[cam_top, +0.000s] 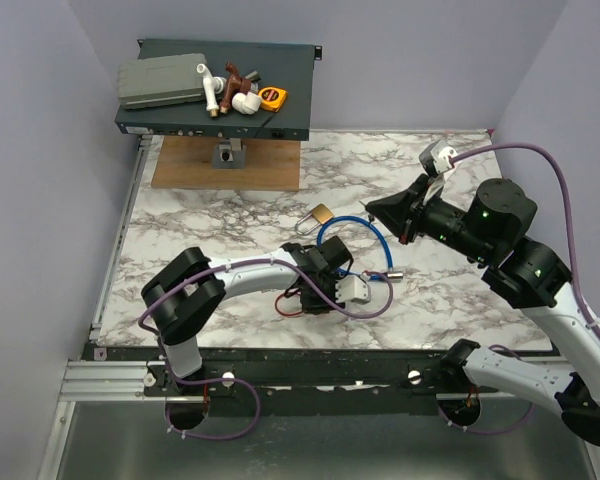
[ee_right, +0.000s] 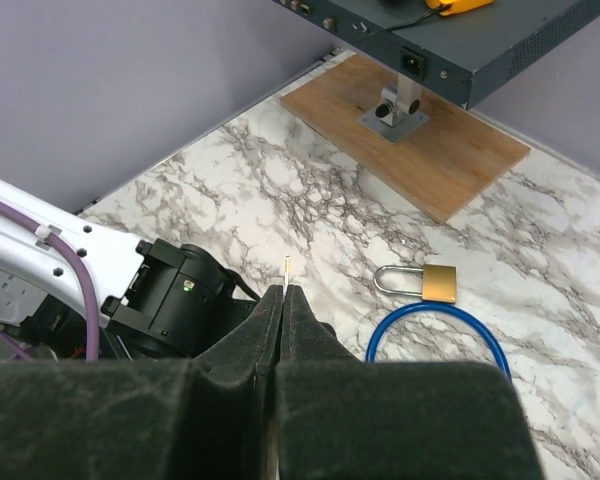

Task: Unlock with the key
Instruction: Move the lock to the center of the board.

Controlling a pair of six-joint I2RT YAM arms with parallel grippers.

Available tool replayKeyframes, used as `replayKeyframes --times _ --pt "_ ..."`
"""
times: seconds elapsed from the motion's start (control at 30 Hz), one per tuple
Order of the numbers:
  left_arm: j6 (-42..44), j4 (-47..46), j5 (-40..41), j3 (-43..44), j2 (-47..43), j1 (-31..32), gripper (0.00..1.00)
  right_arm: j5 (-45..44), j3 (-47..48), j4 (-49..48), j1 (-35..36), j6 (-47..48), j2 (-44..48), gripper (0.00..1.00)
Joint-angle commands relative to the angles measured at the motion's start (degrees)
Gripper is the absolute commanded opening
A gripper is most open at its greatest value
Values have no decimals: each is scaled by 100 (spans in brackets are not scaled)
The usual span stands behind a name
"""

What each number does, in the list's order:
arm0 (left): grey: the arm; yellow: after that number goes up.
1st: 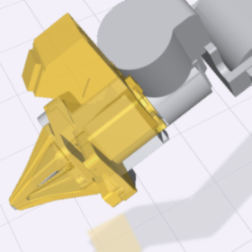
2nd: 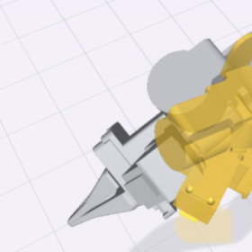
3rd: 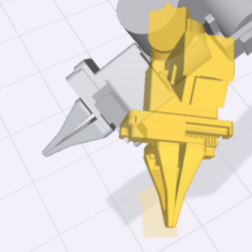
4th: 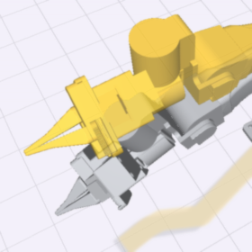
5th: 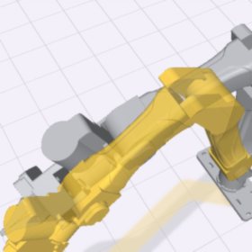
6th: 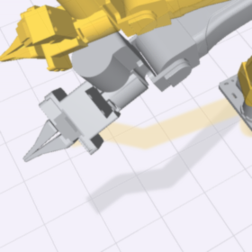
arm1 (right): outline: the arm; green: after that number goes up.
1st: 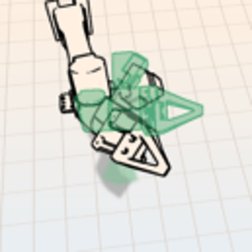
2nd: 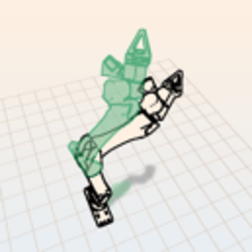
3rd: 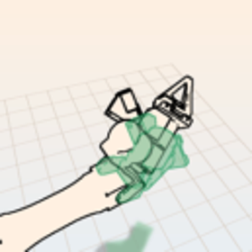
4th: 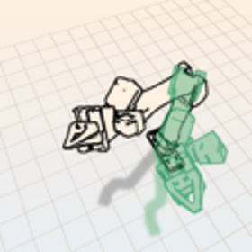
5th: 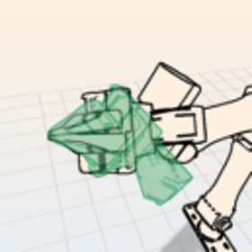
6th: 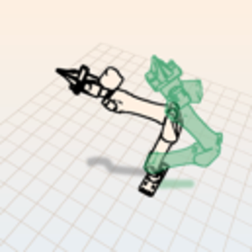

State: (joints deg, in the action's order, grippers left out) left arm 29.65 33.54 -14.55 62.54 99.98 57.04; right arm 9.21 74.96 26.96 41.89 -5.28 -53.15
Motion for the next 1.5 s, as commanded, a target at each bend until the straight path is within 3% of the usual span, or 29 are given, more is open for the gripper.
replayKeyframes --times 0.0,0.23,0.3,0.33,0.4,0.47,0.8,1.07,1.13,1.23,1.47 --pt "-280 59 -210 355 210 97 2 -86 177 230 -27 97 109 1" --pt "-447 -866 -406 35 61 98 0 -121 148 274 -24 126 160 1" --pt "-556 -1168 -341 -133 52 88 10 -120 167 283 -23 126 163 1" --pt "-654 -1277 -284 -208 49 88 32 -116 174 299 -23 126 156 1" --pt "-755 -1456 -290 -373 10 75 55 -122 210 327 -23 132 140 1" --pt "-876 -1580 -424 -549 -84 24 97 -121 230 340 -25 132 133 1" --pt "-1266 -2330 -1678 -1353 -458 -526 98 -134 332 347 -23 70 51 1" --pt "-238 -2321 -2788 -1617 -1176 -705 98 -248 148 190 -23 66 24 1" --pt "-385 -2613 -2799 -1655 -1001 -742 98 -234 91 132 -23 70 32 1" --pt "-817 -3761 -2606 -1992 -990 -745 98 -211 80 165 -23 111 24 1" --pt "-974 -4624 -2196 -2277 -736 -711 98 -223 184 240 -27 205 -82 1"
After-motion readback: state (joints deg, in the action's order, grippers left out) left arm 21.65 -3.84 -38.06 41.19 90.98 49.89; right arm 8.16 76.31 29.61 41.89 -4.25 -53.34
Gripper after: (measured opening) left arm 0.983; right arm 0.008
